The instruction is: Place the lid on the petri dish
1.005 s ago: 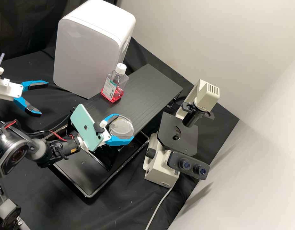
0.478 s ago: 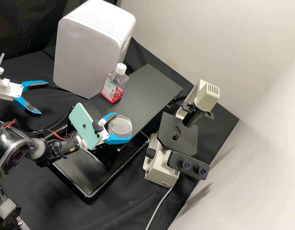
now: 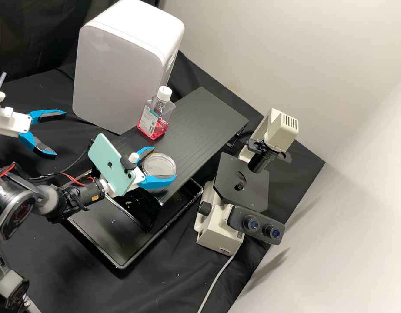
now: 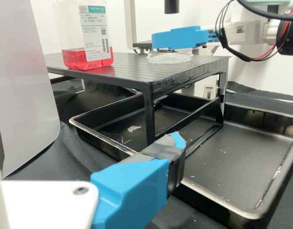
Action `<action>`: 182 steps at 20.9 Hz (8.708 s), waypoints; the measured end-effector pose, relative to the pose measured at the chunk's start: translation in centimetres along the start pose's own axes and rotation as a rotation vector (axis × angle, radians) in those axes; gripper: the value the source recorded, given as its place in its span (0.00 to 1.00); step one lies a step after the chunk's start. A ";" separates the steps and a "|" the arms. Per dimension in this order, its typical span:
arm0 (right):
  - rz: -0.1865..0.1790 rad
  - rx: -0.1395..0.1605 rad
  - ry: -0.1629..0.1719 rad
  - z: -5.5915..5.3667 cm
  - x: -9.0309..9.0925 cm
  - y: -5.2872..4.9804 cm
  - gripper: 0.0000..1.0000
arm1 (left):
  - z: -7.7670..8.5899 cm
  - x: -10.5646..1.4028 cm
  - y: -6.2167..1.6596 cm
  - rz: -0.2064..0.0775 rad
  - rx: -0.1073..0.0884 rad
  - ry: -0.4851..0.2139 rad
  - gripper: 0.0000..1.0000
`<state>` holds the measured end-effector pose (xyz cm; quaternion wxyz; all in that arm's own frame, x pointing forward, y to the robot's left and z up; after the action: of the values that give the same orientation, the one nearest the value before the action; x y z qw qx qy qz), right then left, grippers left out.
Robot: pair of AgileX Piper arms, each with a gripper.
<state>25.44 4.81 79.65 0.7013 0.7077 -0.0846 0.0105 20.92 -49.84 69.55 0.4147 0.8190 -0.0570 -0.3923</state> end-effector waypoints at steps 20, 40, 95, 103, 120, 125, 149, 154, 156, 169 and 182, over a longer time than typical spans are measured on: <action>-0.012 -0.034 -0.027 0.1 0.8 -0.9 0.00 | 0.0 0.0 0.00 0.001 -0.001 0.001 1.00; -0.032 -0.037 -0.008 -0.4 0.5 -1.5 0.00 | 0.0 0.0 0.00 0.001 -0.001 0.001 1.00; -0.049 -0.042 -0.037 0.2 0.0 -1.4 0.00 | -0.1 0.2 0.03 0.002 0.000 0.001 1.00; -0.049 -0.042 -0.037 0.2 0.0 -1.4 0.00 | -0.1 0.2 0.03 0.002 0.000 0.001 1.00; -0.004 0.097 -0.072 1.3 0.5 0.6 0.00 | -0.2 0.3 -0.16 -0.006 -0.003 0.002 1.00; -0.017 0.095 -0.067 1.3 0.5 0.5 0.00 | -0.2 0.3 -0.16 -0.006 -0.003 0.002 1.00; -0.020 0.096 -0.061 1.2 0.3 0.5 0.00 | -0.2 0.3 -0.16 -0.006 -0.003 0.002 1.00; -0.021 0.091 -0.063 1.2 0.3 0.5 1.00 | -0.2 0.3 -0.16 -0.006 -0.003 0.002 1.00; -0.025 0.082 -0.066 1.2 0.3 0.5 1.00 | -0.2 0.3 -0.16 -0.006 -0.003 0.002 1.00; -0.022 0.037 -0.079 1.2 0.2 0.3 1.00 | -0.2 0.3 -0.16 -0.006 -0.003 0.002 1.00; -0.010 0.036 -0.068 0.4 -0.3 0.2 1.00 | -0.2 0.3 -0.16 -0.006 -0.003 0.002 1.00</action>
<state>25.10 4.48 79.77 0.6853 0.7205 -0.1049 -0.0154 21.19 -49.77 69.31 0.4150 0.8189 -0.0536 -0.3929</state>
